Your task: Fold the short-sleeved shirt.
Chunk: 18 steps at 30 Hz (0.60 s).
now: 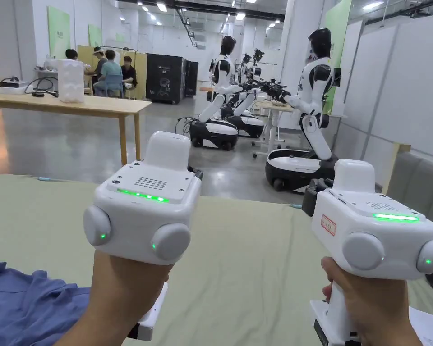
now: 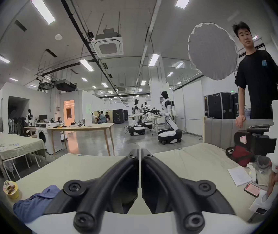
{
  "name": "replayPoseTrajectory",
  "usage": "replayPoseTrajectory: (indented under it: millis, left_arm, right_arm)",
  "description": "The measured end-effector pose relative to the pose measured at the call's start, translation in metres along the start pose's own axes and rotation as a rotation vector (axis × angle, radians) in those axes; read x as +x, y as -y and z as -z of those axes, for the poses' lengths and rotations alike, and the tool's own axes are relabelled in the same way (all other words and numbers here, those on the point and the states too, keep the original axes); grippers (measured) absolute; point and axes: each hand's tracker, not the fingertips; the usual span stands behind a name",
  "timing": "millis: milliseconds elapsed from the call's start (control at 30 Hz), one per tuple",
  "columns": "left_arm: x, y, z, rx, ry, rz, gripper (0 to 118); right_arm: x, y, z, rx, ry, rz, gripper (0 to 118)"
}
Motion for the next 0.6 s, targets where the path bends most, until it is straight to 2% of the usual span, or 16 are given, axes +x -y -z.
replayPoseTrajectory:
  millis: [67,167,300,400,600]
  left_arm:
    - [0.003,0.002,-0.003,0.009,-0.005,0.021,0]
    - [-0.001,0.005,-0.007,0.012,-0.001,0.021,0]
    - [-0.042,0.012,-0.017,-0.049,-0.011,0.026,0]
    - [-0.102,0.022,-0.028,-0.147,-0.099,-0.023,0]
    - [-0.235,0.048,-0.05,-0.442,-0.265,-0.045,0]
  right_arm:
    - [-0.007,0.004,-0.002,0.015,0.028,-0.052,1]
    - [-0.007,0.003,-0.001,-0.019,-0.042,-0.026,1]
    - [-0.025,0.001,0.007,-0.046,-0.152,-0.017,1]
    - [-0.069,0.0,0.017,-0.079,-0.276,-0.046,1]
    - [-0.203,0.029,0.051,-0.173,-0.57,-0.163,1]
